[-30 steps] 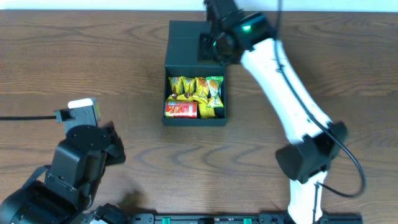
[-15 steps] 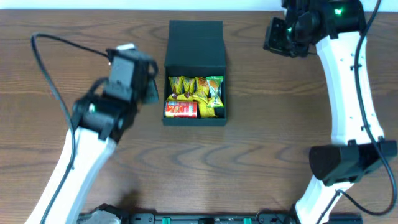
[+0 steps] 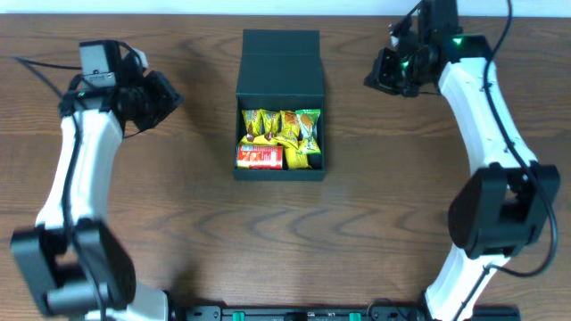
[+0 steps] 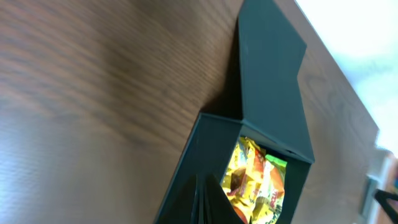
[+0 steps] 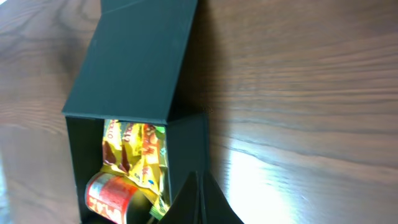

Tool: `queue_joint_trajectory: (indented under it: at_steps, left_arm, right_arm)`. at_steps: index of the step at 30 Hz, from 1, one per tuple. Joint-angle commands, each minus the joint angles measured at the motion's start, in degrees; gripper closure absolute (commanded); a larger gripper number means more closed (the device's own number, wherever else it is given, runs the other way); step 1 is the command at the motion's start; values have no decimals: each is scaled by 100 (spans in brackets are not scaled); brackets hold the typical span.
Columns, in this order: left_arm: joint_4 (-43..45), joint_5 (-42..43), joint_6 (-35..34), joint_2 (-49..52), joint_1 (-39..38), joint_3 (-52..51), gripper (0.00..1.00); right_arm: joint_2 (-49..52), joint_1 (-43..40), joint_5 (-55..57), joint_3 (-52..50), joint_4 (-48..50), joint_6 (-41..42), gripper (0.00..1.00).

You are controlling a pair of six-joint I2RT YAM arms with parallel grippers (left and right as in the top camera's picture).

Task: Pack container
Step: 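Move the left gripper up to the left edge of the box lid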

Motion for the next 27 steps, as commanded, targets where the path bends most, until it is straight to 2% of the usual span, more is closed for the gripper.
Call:
queue_joint_trajectory:
  at_steps: [1,6,11,15,20,24,27]
  left_arm:
    - [286,730,-48,485,0,22,94]
    - [745,881,-221,990,-22,87,94]
    - [1078,289,-645,1300,-22,219,94]
    - [1543,149,-1043,1550,-22,245,94]
    - [2264,501,-1707,2050,-101,337,94]
    - [2090,472,-1821,2568,-404,1051,94]
    - [1497,223,-1818,2992,-660,1843,95]
  right_arm:
    - [413,-15,-717,-74,166,251,98]
    - [876,-4,-846,-74,448,472,98]
    - [1274,7,-949,-74,815,765,98]
    - [1576,11,-1239,-74,1123,968,98]
    - [1856,74,-1375,-74,1582,1198,99]
    - [1910,109,-1453,-74,1976,1458,98]
    - [1912,107,-1499,-72,2277,1687,99]
